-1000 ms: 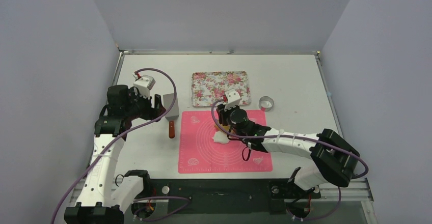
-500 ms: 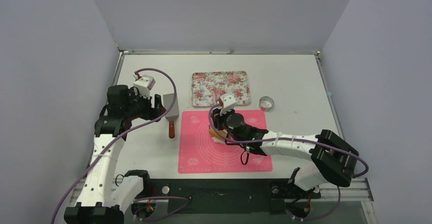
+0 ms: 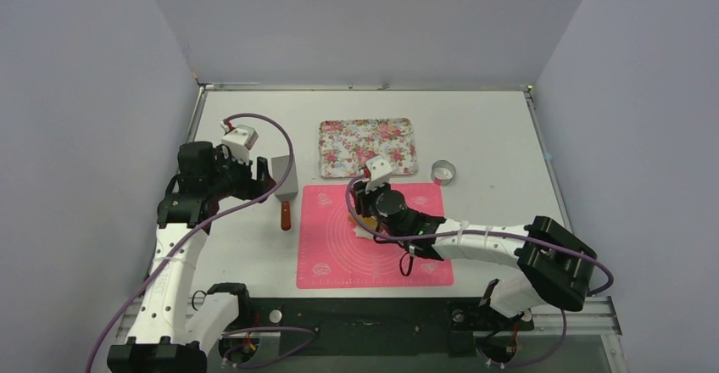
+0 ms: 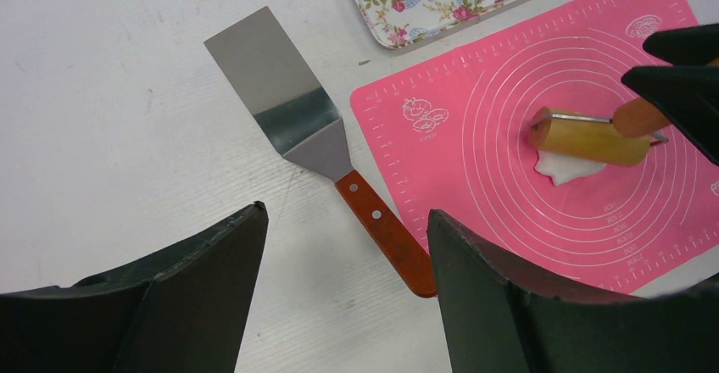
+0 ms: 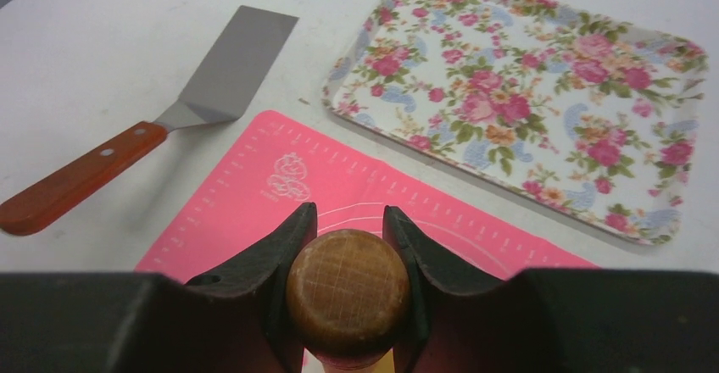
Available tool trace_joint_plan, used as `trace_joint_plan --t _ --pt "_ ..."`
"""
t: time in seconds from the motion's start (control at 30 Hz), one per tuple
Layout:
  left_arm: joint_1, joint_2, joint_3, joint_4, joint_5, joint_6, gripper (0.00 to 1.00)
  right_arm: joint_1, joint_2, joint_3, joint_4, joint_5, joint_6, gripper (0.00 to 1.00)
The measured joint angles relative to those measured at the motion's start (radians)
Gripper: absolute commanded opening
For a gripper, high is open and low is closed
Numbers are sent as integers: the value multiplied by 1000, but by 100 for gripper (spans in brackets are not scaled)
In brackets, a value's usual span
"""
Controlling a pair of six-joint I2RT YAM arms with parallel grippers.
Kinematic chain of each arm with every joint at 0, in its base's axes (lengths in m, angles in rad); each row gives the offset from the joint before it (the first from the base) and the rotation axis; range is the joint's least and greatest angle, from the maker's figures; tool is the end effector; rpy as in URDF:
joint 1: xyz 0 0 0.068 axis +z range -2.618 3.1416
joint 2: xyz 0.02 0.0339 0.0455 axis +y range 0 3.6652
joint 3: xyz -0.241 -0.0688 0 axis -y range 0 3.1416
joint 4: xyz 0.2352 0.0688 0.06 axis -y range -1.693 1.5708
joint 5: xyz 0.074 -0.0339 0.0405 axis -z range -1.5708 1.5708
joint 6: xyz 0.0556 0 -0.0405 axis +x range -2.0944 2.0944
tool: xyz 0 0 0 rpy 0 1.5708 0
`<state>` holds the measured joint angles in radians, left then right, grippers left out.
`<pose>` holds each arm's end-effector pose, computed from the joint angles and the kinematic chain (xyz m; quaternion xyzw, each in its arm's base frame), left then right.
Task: Roll out the dumpling wrappers from the dough
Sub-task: Flatten out the dough on the work surface.
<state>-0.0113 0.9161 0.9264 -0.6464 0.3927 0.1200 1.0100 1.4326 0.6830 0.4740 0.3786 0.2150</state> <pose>0.2084 -0.0236 0.2926 0.1451 0.8680 -0.1499 0.4507 0.1880 0.2607 0.2017 -0.1986 0.7662 0.2178 0.5711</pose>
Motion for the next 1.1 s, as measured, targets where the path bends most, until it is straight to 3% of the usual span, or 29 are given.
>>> trace_joint_plan --t 0.23,0.63,0.87,1.1 --pt "28 0 0 0 2 0 68 45 13 2 11 -44 53 0" --pt "28 2 0 0 5 0 68 -80 -33 -31 -21 -30 50 0" --pt "28 2 0 0 5 0 68 1 -11 -15 -3 21 9 0" --pt "28 2 0 0 5 0 68 41 29 5 26 -37 64 0"
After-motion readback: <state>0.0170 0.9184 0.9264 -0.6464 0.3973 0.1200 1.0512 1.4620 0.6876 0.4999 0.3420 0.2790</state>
